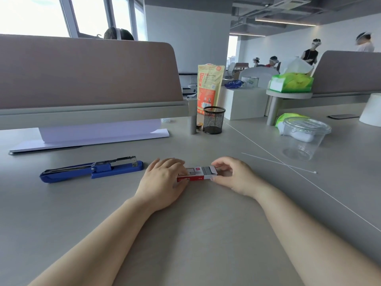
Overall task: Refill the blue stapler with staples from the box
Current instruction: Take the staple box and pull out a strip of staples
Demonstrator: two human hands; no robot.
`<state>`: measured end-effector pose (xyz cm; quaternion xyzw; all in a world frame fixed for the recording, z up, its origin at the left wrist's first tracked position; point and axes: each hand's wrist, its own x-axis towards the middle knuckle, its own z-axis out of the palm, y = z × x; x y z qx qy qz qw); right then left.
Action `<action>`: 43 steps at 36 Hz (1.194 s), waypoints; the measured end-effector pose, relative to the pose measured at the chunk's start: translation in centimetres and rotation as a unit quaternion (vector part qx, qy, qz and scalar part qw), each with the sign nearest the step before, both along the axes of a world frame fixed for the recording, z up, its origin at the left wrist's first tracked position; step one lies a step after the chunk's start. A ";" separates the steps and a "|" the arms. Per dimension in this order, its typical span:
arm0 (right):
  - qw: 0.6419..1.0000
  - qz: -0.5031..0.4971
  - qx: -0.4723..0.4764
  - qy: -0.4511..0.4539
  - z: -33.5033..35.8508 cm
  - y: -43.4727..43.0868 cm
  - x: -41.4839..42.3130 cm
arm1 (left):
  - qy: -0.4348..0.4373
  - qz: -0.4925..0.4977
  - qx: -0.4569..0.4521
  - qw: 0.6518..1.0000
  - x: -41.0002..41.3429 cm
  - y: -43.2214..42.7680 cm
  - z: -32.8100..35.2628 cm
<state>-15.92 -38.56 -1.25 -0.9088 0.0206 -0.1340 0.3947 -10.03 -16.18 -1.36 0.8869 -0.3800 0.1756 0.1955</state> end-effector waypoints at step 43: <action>0.991 -0.007 -0.134 0.015 0.8 2.1 1.4 | 0.095 -0.013 -0.015 0.995 0.1 -0.5 -0.2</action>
